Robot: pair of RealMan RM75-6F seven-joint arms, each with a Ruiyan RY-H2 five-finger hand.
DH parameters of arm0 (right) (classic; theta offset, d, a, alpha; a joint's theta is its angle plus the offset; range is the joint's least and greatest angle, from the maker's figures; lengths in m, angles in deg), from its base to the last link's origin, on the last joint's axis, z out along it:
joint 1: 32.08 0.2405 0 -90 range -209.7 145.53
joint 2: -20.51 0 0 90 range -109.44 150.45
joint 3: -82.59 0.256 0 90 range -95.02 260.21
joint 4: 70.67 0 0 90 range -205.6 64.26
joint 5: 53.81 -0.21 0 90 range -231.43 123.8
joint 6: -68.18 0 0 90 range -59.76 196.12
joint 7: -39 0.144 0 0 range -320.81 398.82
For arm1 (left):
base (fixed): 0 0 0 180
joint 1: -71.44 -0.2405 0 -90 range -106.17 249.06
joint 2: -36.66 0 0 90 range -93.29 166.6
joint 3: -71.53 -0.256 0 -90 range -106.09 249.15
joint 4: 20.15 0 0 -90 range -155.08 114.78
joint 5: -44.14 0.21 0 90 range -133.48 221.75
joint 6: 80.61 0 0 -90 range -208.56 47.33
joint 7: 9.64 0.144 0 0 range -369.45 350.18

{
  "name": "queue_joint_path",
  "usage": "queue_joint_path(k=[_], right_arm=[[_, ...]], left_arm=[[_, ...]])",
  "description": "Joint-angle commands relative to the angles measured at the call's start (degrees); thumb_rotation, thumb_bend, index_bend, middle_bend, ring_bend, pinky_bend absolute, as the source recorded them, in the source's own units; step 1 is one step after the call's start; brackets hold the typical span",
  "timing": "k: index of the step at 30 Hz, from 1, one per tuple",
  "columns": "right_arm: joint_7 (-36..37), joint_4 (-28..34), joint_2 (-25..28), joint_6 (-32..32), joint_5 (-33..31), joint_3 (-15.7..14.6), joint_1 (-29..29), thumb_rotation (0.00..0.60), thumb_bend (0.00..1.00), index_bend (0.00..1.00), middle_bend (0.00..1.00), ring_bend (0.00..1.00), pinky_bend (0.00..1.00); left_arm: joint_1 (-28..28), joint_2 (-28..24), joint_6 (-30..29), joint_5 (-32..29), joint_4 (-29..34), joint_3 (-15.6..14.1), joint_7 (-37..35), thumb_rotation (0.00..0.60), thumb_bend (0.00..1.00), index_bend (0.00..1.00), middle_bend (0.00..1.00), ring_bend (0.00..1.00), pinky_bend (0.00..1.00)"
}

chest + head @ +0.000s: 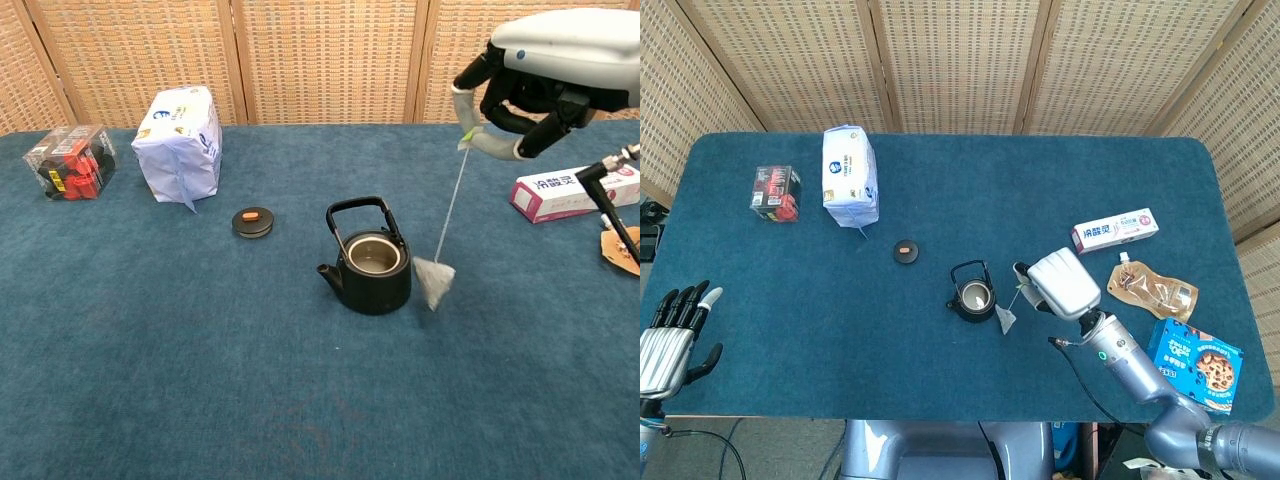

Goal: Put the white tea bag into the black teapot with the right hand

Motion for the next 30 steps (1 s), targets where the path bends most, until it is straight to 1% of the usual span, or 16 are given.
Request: queue_joint_path(k=[1, 9, 13, 16, 17, 18, 19, 21, 25, 30], right_arm=[[-0.34, 0.54, 0.33, 0.08, -0.09, 0.32, 0.29, 0.579, 0.66, 0.63, 0.9, 0.91, 0.99], [-1.88, 2.8, 1.7, -1.17, -1.77, 2.35, 2.52, 0.579, 0.66, 0.63, 0.9, 0.91, 0.99], [-3.82, 3.9, 2.71, -2.47, -4.32, 3.98, 4.46, 0.581, 0.66, 0.63, 0.9, 0.91, 0.99], [-4.75, 4.38, 3.11, -2.97, -5.83, 4.43, 5.24, 0.582, 0.66, 0.63, 0.9, 0.91, 0.99], [-4.94, 4.49, 3.18, -3.05, -6.13, 4.47, 5.38, 0.582, 0.66, 0.63, 0.9, 0.91, 0.99], [-4.66, 4.64, 2.33, -3.33, -5.53, 5.46, 6.69, 0.582, 0.66, 0.63, 0.9, 0.91, 0.99], [-4.53, 3.88, 1.97, -3.6, -5.95, 5.68, 7.12, 0.583, 0.66, 0.63, 0.9, 0.91, 0.99], [-4.76, 4.74, 2.32, -2.2, -4.59, 4.09, 5.86, 0.581, 0.65, 0.63, 0.9, 0.91, 0.99], [-5.89, 5.51, 2.71, -1.57, -4.86, 3.69, 5.73, 0.58, 0.66, 0.63, 0.9, 0.91, 0.99], [-7.62, 6.24, 2.79, -2.26, -7.08, 3.34, 6.47, 0.581, 0.66, 0.63, 0.9, 0.91, 0.99]], left_arm=[[0.0, 0.05, -0.01, 0.03, 0.0, -0.02, -0.01, 0.6, 0.41, 0.0, 0.0, 0.0, 0.0], [0.02, 0.22, 0.09, -0.16, -0.2, 0.0, -0.04, 0.6, 0.41, 0.0, 0.0, 0.0, 0.0], [-0.02, 0.4, 0.21, -0.38, -0.49, -0.03, -0.16, 0.6, 0.41, 0.0, 0.0, 0.0, 0.0], [-0.02, 0.54, 0.28, -0.42, -0.66, -0.06, -0.27, 0.6, 0.41, 0.0, 0.0, 0.0, 0.0], [-0.02, 0.57, 0.3, -0.43, -0.71, -0.08, -0.29, 0.6, 0.41, 0.0, 0.0, 0.0, 0.0], [-0.02, 0.59, 0.33, -0.45, -0.75, -0.09, -0.3, 0.6, 0.41, 0.0, 0.0, 0.0, 0.0], [-0.02, 0.61, 0.37, -0.47, -0.78, -0.11, -0.33, 0.6, 0.41, 0.0, 0.0, 0.0, 0.0], [-0.03, 0.65, 0.42, -0.47, -0.85, -0.17, -0.45, 0.6, 0.41, 0.0, 0.0, 0.0, 0.0], [-0.01, 0.68, 0.51, -0.54, -1.04, -0.18, -0.61, 0.6, 0.41, 0.0, 0.0, 0.0, 0.0], [0.01, 0.72, 0.56, -0.6, -1.18, -0.17, -0.74, 0.6, 0.41, 0.0, 0.0, 0.0, 0.0]])
